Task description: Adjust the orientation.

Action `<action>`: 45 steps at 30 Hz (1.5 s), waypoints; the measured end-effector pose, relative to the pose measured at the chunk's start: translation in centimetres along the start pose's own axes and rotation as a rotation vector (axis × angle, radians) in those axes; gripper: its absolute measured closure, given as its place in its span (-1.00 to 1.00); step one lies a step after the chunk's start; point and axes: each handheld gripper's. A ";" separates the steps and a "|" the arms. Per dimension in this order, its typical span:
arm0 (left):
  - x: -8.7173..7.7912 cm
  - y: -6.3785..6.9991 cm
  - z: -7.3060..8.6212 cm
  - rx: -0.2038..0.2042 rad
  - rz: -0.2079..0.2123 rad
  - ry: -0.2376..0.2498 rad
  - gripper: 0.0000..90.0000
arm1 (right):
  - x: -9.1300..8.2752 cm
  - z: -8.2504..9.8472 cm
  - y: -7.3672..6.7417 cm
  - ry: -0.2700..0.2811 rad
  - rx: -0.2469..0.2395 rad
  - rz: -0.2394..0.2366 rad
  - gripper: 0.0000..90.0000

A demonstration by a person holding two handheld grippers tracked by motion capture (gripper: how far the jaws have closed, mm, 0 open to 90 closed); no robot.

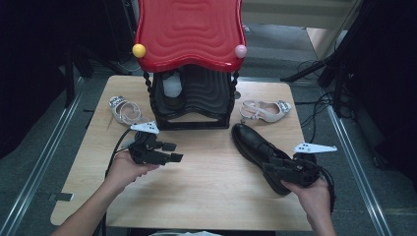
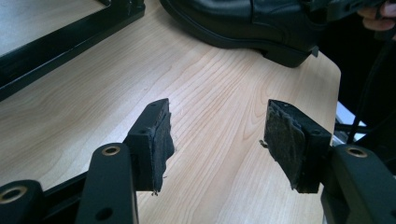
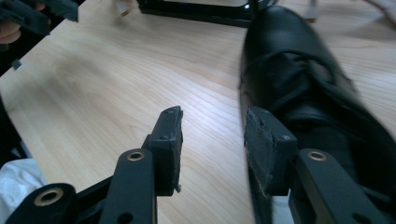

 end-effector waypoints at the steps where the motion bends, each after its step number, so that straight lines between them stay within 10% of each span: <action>1: 0.1 0.0 -0.1 0.001 0.005 0.000 -0.08 | -0.3 0.1 0.1 0.006 0.005 0.011 0.30; 8: 0.4 0.2 -0.3 0.011 0.012 0.005 -0.08 | -0.9 0.9 1.2 -0.017 0.055 0.074 0.30; 27: 0.1 0.5 0.5 0.013 -0.006 -0.015 -0.07 | 3.9 -1.3 2.0 -0.138 0.084 0.155 0.50; 36: -0.2 0.3 1.1 0.002 -0.018 -0.011 -0.07 | 3.8 -1.6 2.9 -0.135 0.151 0.056 0.85; 45: 0.0 0.0 1.2 -0.008 -0.022 -0.012 -0.08 | 2.7 -1.7 1.2 -0.137 0.121 0.006 0.85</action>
Point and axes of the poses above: each handheld gripper's, and its own axes: x roughly forward along the jaws, z roughly out of its underside, y roughly to its right, and after that the axes turned 8 degrees about -z, right-handed
